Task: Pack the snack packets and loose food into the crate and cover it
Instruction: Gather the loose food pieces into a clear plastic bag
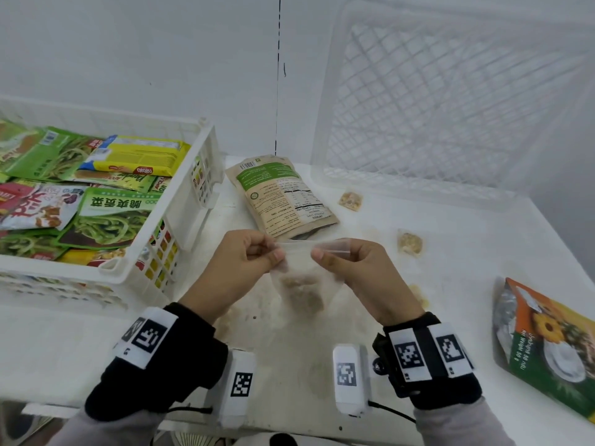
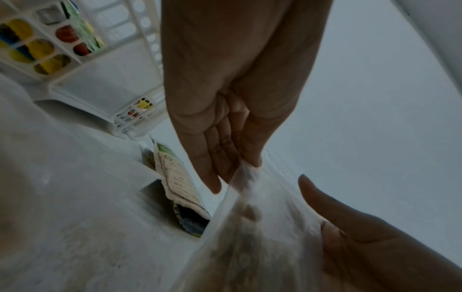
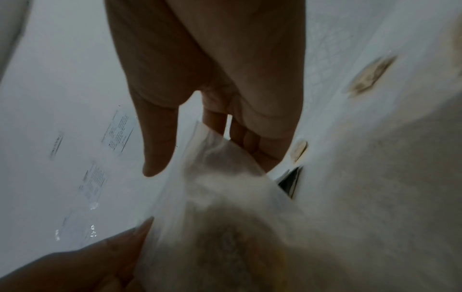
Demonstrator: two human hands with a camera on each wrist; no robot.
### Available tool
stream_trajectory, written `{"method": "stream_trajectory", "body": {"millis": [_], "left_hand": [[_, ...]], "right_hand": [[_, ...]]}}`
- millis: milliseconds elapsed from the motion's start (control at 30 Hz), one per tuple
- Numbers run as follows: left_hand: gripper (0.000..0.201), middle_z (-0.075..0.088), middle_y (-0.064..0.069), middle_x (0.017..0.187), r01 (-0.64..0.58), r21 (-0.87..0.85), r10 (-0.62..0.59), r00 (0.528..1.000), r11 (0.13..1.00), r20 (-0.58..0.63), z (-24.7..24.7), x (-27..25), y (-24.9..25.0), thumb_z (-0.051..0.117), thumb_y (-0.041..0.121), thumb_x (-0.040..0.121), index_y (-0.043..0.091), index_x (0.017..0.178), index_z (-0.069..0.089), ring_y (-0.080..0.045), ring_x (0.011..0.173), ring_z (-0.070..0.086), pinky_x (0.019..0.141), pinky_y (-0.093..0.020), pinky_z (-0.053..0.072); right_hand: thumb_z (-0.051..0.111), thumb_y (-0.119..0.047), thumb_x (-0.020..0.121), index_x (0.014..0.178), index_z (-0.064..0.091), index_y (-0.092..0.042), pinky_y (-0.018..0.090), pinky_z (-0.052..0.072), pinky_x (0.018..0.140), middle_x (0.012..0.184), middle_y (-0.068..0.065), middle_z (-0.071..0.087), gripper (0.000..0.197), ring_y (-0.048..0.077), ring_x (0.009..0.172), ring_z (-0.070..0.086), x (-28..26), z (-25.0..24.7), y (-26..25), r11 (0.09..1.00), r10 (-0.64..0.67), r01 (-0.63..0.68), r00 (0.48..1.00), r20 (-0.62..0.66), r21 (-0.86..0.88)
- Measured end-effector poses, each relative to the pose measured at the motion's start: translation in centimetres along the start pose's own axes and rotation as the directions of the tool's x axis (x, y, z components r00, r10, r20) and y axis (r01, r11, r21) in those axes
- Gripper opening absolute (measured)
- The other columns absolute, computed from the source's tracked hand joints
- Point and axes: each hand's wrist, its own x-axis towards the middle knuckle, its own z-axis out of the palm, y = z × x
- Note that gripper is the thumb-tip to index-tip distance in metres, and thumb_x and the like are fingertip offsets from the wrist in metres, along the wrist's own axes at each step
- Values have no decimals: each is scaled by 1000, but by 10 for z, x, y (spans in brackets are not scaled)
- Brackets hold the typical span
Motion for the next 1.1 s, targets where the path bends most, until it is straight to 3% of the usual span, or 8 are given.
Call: {"method": "stream_trajectory", "body": {"millis": [67,167,300,433,567,700,867,1100], "left_hand": [[7,70,-9,72,10,-18,-9,999,1000,33,0,1,2,61,-1,85,-7,88,63,-9,65,67,68,-19,54],[14,72,-12,78,67,-94,-61,996,993,66,3,3,5,65,4,84,-7,93,65,-14,72,68,70,-24,55],[18,72,-18,89,87,-159,-67,990,984,125,10,2,9,68,10,81,-2,95,70,-17,77,69,73,-23,56],[13,73,-17,81,55,-136,-38,991,989,126,16,3,9,65,4,83,-4,91,70,-15,73,69,69,-18,55],[13,73,-12,72,48,-146,-35,995,988,91,16,3,11,68,3,79,-8,87,69,-14,64,68,61,-17,54],[14,74,-9,74,66,-157,-48,992,985,115,10,1,16,66,8,80,-3,89,71,-11,64,69,60,-19,55],[8,74,-11,75,126,-120,-115,988,985,99,-7,2,14,68,6,78,0,83,71,-14,66,70,68,-25,59],[3,72,-2,65,19,-39,-17,999,999,38,-5,-4,13,65,1,82,2,80,67,-7,65,68,69,-19,56]], "right_hand": [[80,-29,62,83,76,-9,38,49,78,89,21,73,29,25,81,67,2,4,0,1000,-9,10,1000,-19,18],[79,-25,64,82,74,-2,44,43,76,92,35,66,29,31,79,57,4,6,0,998,-23,26,998,-53,51],[75,-15,74,83,73,-1,29,50,70,80,19,72,17,20,71,65,3,5,-2,998,-55,55,998,-23,16],[72,-7,79,84,72,3,12,46,60,72,8,72,11,5,63,64,1,6,-1,993,-121,120,993,-9,-20],[79,-17,71,76,74,-1,19,42,57,62,6,64,17,10,57,53,1,3,3,996,-86,87,992,-90,1],[78,-29,59,76,76,-7,28,42,61,68,12,61,27,17,61,50,1,-3,6,991,-17,30,995,-97,131],[79,-33,53,72,76,-9,27,44,64,61,4,65,31,10,55,53,2,-18,7,993,6,10,991,-133,116],[75,-40,55,67,78,-16,18,50,62,65,1,71,26,6,57,59,-1,-18,8,998,-16,21,996,-91,54]]}}
